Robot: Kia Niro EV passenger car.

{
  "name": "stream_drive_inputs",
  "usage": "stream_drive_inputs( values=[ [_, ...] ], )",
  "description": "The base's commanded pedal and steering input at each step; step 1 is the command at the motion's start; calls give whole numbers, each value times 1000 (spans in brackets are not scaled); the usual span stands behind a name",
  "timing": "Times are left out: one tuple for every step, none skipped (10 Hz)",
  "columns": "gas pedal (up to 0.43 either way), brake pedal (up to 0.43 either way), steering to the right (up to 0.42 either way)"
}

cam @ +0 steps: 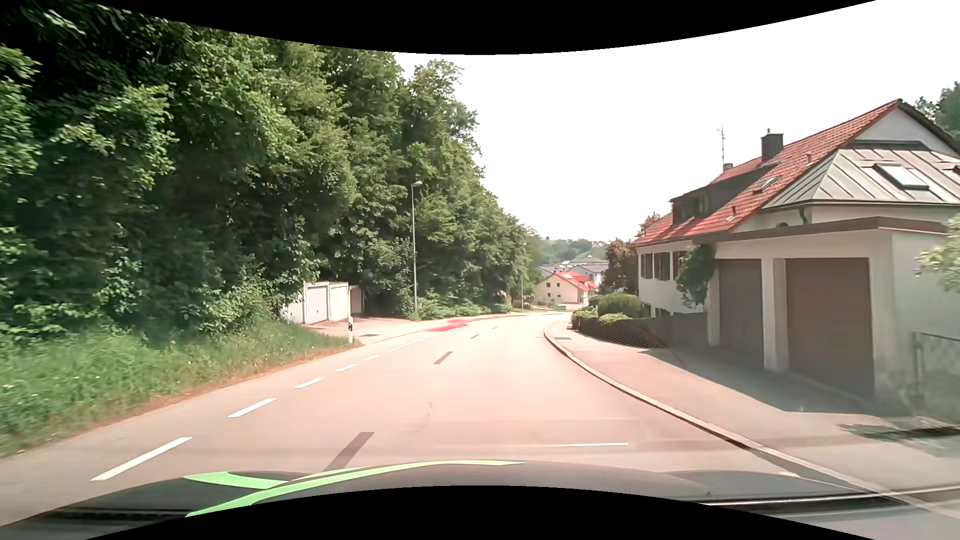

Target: Follow the waypoints while adhering to traffic rules and regulations

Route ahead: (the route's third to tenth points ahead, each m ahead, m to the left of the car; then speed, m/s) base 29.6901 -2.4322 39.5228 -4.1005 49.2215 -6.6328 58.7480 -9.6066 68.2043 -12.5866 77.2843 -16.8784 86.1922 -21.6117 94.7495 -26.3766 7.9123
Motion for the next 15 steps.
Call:
stream_drive_inputs(
  values=[
    [0,79,18],
    [0,79,21],
    [0,79,22],
    [0,79,22],
    [0,79,22],
    [0,79,23],
    [0,79,23],
    [0,79,23],
    [0,85,23],
    [0,85,24],
    [0,85,25],
    [0,91,25],
    [0,98,25],
    [0,110,27],
    [0,122,29]
  ],
)
